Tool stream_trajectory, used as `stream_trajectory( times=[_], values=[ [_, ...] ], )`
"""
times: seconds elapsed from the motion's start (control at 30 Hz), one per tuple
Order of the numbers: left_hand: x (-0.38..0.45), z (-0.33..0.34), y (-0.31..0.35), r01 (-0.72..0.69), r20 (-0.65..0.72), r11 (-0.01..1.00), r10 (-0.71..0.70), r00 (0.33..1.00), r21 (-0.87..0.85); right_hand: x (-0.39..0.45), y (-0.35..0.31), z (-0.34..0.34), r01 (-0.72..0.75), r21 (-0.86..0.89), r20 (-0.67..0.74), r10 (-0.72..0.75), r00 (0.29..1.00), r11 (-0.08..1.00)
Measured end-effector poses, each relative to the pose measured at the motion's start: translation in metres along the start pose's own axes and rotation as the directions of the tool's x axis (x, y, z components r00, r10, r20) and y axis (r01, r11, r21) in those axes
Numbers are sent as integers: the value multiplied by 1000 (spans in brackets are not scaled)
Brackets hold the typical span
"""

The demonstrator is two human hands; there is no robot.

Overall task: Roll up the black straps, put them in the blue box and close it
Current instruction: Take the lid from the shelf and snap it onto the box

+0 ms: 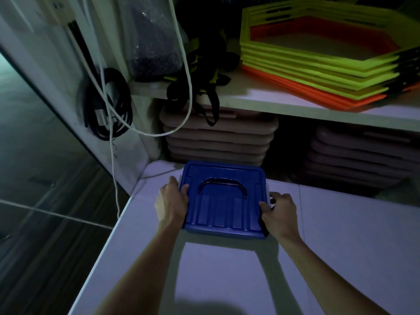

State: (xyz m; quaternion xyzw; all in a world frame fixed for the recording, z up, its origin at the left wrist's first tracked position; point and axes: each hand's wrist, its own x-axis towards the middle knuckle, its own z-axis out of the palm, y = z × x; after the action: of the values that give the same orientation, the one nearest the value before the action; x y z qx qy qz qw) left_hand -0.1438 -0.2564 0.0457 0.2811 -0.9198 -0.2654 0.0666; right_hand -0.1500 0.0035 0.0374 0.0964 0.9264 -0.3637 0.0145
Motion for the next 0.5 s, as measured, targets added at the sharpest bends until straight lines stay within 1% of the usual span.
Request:
stream_trajectory(
  times=[0.07,0.1,0.13,0.2,0.23,0.3,0.37,0.43,0.5],
  values=[
    [1,-1,-1,37,22,999,-37,999,-37,1,2,-1,-5,41,2,5,1000,999],
    [5,-2,-3,79,53,994,-75,996,-80,1,4,-2,-29,106,15,27,1000,994],
    [10,-3,-5,126,99,983,-113,989,-133,2,5,-4,-82,210,40,75,996,974],
    [20,-6,-12,193,187,953,-150,971,-235,5,6,-8,-245,442,137,205,969,863],
    [23,-6,-16,203,211,944,-150,966,-260,7,7,-9,-297,490,176,241,954,820],
    [26,-8,-19,209,245,939,-142,959,-272,10,10,-10,-329,479,230,246,942,814],
    [24,-8,-20,186,248,947,-121,961,-261,13,8,-11,-364,494,277,254,927,790],
    [22,-8,-20,163,205,953,-111,973,-257,18,7,-12,-416,534,311,286,906,737],
    [21,-9,-20,144,161,952,-103,982,-270,24,8,-14,-489,564,357,337,871,666]
  ],
)
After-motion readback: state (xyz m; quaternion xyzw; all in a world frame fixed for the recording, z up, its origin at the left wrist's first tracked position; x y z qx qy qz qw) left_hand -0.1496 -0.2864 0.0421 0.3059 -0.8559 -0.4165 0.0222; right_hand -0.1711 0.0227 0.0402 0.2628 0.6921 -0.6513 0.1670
